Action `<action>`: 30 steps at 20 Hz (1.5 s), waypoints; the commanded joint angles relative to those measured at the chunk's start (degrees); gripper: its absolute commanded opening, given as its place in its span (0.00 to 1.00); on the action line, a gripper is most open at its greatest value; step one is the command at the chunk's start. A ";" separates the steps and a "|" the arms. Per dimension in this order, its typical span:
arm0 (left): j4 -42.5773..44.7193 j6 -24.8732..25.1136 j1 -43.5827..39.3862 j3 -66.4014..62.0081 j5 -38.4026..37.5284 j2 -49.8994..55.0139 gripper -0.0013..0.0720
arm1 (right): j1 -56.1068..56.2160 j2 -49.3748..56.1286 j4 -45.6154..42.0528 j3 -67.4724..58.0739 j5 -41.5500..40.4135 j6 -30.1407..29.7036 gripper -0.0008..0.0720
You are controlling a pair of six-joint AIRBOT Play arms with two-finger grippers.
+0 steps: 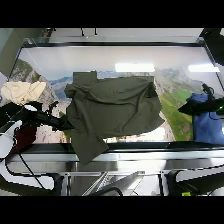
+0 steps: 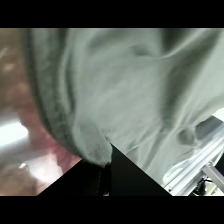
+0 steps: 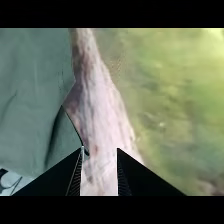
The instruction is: Fold the shirts.
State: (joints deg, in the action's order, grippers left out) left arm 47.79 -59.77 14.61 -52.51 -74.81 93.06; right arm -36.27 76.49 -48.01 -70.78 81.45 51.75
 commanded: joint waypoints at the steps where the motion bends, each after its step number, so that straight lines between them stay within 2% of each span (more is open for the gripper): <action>1: -2.21 1.55 0.09 0.04 -0.63 0.31 0.04 | 0.76 0.04 0.17 4.79 -1.11 -1.01 0.36; 5: -1.86 1.25 2.01 0.04 -1.53 0.28 0.04 | 4.68 1.38 0.04 9.46 -3.02 -1.66 0.36; 15: -1.88 1.27 6.97 0.04 -4.79 0.28 0.04 | 14.43 7.54 0.17 9.53 -2.97 -1.40 0.35; 20: -1.88 1.27 6.97 0.04 -5.49 0.28 0.04 | 14.36 7.48 -1.53 9.53 1.60 -1.20 0.34; 21: -1.90 1.27 6.97 0.04 -5.75 0.28 0.04 | 14.38 7.48 -1.29 9.53 2.51 -1.18 0.23; 22: -1.92 1.27 6.97 0.04 -6.23 0.28 0.04 | 14.43 7.45 -1.31 9.51 3.45 -1.16 0.16; 23: -2.12 1.27 6.97 0.04 -6.99 0.28 0.04 | 14.43 7.43 -1.29 9.51 4.31 -0.90 0.16; 24: -3.04 1.27 6.97 0.04 -8.26 0.28 0.04 | 14.40 7.26 -1.42 9.44 5.33 -0.96 0.06; 27: -6.03 1.75 7.10 -0.07 -9.84 -2.89 0.04 | 14.08 4.20 -1.77 8.02 6.32 0.13 0.04; 30: -8.02 1.03 7.34 -5.70 -12.37 -9.84 0.04 | 13.14 -3.06 -1.68 0.11 8.09 2.45 0.04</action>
State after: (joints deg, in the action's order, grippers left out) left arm 42.24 -58.41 21.78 -54.54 -84.53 88.12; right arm -22.55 78.50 -50.87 -65.36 86.13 52.27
